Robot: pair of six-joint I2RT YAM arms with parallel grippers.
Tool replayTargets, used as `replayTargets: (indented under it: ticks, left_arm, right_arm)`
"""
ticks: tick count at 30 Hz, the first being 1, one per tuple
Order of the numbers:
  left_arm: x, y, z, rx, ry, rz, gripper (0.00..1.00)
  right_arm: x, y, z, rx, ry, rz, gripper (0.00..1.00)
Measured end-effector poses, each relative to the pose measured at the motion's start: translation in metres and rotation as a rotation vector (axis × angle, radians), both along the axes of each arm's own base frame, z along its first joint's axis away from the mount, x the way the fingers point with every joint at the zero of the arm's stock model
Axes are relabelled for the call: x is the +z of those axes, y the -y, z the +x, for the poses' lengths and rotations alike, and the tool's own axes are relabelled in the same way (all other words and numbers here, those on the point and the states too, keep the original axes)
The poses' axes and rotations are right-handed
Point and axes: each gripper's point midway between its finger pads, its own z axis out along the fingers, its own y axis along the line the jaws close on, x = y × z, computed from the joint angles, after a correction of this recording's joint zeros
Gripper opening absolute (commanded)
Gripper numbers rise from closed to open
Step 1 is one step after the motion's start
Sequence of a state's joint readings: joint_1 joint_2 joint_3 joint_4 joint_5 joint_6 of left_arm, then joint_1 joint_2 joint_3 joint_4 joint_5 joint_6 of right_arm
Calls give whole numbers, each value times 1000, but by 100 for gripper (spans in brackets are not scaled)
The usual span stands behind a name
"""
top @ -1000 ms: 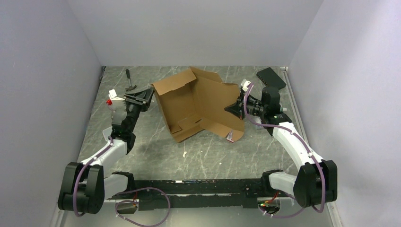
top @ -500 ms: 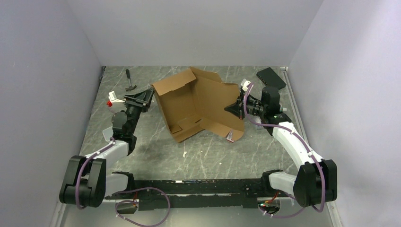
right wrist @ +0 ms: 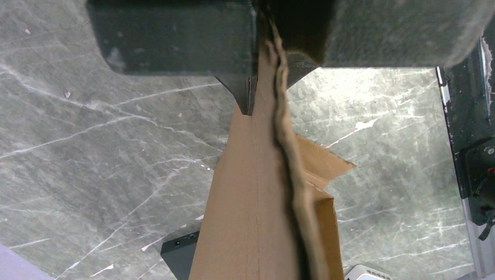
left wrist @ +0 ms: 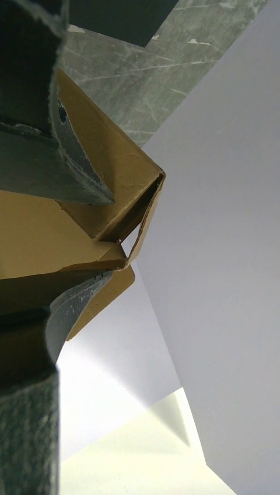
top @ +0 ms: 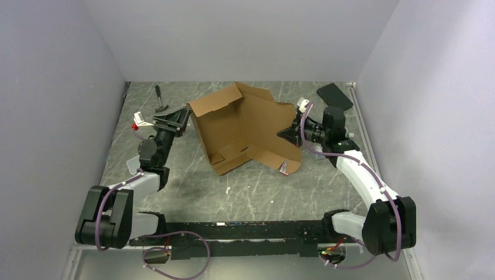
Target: Fold the paper box
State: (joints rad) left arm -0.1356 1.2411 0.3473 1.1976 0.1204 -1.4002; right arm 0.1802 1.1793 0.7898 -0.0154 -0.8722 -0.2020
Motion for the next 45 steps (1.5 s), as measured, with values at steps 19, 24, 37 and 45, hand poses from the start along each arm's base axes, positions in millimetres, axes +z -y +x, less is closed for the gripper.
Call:
replayTargets:
  ticks: [19,24,37,45]
  left_arm:
    - [-7,9,0,-42,27,57,58]
    - [-4,11,-1,-50,45,58,62]
    - [-6,15,-5,-68,32,112,72]
    - [0,17,-10,-67,-2,195,74]
  right_arm:
    - [0,0,0,0,-1,0,0]
    - [-1,0,1,0,-1,0,0]
    - [-1,0,1,0,-2,0,0]
    - [-1,0,1,0,-2,0,0]
